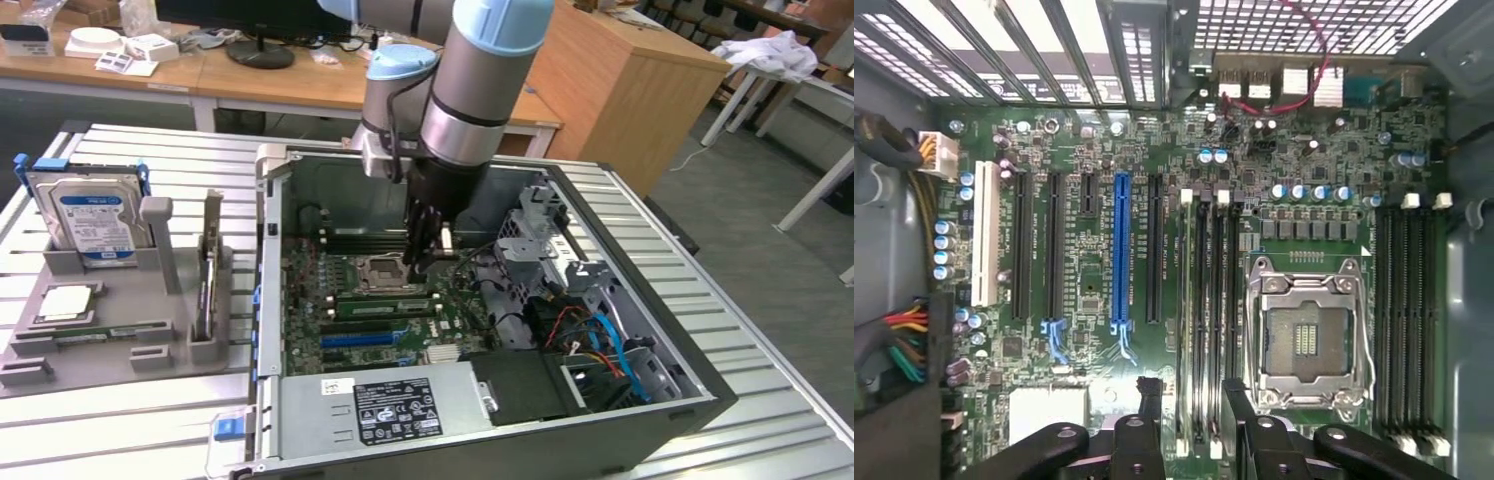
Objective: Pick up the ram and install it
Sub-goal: 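Insert the ram into the slot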
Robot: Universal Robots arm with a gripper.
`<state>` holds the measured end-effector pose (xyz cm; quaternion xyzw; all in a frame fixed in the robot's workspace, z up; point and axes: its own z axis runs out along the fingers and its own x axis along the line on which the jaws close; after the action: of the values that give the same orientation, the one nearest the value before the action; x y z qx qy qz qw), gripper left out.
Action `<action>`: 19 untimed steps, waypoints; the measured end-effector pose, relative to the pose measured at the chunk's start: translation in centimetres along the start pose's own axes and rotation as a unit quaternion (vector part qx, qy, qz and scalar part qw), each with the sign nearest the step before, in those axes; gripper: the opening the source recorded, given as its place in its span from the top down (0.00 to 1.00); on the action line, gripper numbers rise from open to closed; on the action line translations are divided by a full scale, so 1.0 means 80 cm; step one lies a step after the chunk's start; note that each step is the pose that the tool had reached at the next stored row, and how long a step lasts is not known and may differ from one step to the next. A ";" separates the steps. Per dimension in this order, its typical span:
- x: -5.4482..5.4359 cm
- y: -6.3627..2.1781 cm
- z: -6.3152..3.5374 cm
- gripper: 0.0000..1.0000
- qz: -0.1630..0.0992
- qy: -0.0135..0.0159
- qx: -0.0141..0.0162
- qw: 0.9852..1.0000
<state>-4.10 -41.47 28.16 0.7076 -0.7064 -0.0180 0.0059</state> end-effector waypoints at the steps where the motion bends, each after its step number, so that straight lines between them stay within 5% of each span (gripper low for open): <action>1: 0.000 0.000 -0.003 0.63 0.000 0.000 0.000 1.000; 19: -0.001 0.002 -0.055 0.63 0.000 0.000 0.000 1.000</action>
<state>-4.11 -41.47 32.58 0.7076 -0.7064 -0.0180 0.0059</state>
